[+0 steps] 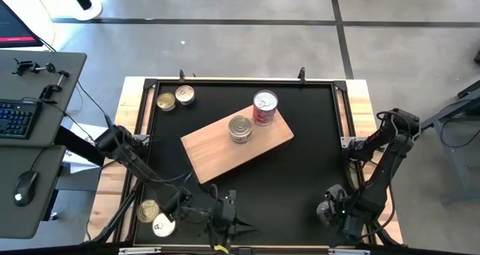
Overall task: Stack canned seafood by type on shelf
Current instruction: Put the green-white tuna can on the shelf
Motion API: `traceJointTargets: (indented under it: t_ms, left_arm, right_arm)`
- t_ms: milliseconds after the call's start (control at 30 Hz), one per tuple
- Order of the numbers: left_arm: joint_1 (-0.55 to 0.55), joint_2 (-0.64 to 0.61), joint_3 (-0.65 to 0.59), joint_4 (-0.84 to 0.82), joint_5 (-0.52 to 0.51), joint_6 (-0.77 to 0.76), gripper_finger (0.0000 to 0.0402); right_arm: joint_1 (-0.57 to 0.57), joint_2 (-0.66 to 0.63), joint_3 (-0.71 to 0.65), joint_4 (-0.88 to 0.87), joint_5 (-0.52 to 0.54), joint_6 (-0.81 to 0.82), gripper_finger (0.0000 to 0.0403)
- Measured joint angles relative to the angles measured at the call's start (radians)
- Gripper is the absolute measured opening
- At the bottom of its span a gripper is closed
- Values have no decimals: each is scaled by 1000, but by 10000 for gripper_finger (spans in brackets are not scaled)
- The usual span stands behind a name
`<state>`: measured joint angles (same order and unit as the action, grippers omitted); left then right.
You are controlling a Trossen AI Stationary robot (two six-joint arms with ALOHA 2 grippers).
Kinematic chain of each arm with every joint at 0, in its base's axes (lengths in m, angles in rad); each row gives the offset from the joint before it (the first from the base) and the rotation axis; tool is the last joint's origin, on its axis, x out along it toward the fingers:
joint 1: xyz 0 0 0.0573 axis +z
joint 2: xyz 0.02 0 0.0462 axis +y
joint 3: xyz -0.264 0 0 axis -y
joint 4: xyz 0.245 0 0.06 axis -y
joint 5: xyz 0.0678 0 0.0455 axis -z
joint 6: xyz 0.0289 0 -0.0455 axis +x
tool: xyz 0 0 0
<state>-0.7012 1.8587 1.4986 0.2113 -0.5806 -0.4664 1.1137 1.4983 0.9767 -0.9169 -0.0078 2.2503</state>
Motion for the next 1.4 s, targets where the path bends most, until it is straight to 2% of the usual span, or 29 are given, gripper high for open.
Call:
traceJointTargets:
  t_ms: [67,200,233,467,600,733,833,1000,1200,1400]
  left_arm:
    - [1,-1,0,-2,-1,8,0]
    - [1,-1,0,-2,-1,48,0]
    - [1,-1,0,-2,-1,54,0]
    - [4,-1,0,-6,-8,161,0]
    - [15,-1,0,-19,-9,172,0]
    - [20,-1,0,-73,-11,148,0]
    - [17,-1,0,-135,-12,129,0]
    - [6,2,0,-249,-12,115,0]
    - [-1,11,1,-401,-31,28,0]
    - [-2,76,1,-420,-58,-3,0]
  right_arm:
    - [0,4,-5,-19,-14,2,196]
    - [-3,20,-6,-8,-18,-30,42]
    - [-4,23,-6,2,-8,-40,22]
    - [-15,96,-6,0,-63,-91,3]
    - [-31,127,1,-1,-61,-94,2]
    - [-82,146,33,69,24,-110,1]
    - [-142,151,34,116,82,-179,0]
    - [-242,199,39,237,116,-306,0]
    - [-360,243,40,446,245,-431,0]
    - [-466,267,36,617,288,-571,0]
